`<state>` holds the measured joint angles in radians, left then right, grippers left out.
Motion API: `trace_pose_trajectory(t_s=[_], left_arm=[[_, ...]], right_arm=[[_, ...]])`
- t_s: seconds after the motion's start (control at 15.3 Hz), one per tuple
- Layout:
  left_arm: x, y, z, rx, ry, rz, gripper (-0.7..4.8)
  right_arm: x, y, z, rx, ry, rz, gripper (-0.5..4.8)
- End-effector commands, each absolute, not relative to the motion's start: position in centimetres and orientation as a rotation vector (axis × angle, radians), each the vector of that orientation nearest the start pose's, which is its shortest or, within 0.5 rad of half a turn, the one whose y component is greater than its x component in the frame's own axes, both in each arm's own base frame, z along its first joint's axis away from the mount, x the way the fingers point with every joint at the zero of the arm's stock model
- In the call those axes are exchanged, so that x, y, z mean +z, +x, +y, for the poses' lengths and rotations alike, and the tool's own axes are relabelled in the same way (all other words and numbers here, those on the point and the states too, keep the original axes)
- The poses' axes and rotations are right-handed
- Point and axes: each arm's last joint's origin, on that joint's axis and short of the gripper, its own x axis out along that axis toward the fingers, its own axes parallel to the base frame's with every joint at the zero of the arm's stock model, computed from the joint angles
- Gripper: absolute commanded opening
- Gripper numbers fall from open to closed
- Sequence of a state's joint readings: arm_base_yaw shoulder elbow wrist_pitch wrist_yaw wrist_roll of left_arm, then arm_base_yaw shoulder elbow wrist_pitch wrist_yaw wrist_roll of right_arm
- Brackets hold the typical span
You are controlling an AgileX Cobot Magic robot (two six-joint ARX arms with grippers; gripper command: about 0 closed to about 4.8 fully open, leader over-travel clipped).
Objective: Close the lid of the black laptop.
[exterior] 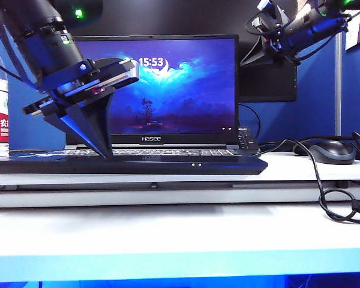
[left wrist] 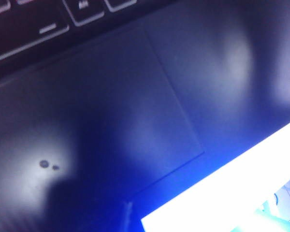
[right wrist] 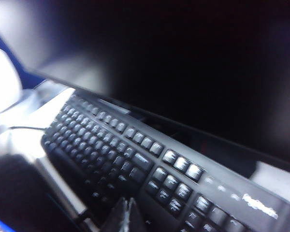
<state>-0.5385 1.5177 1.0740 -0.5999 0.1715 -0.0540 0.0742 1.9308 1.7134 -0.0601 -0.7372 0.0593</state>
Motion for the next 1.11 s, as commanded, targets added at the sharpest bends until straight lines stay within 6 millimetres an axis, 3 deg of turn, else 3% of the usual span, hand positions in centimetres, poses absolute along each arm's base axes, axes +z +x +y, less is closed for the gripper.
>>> trace_pose_trajectory(t_s=[0.07,0.33,1.11], left_arm=[[22.9,26.0,-16.1,-0.613,0.150,1.061,-0.05],[21.1,26.6,-16.5,-0.603,0.164,1.126,-0.04],[20.7,24.9,-16.1,-0.758,0.135,1.315,-0.05]], right_arm=[[33.6,45.2,5.6,0.903,0.167,0.270,-0.01],[33.3,45.2,6.4,0.993,0.174,0.273,-0.01],[33.4,45.0,7.3,1.058,0.182,0.275,-0.01]])
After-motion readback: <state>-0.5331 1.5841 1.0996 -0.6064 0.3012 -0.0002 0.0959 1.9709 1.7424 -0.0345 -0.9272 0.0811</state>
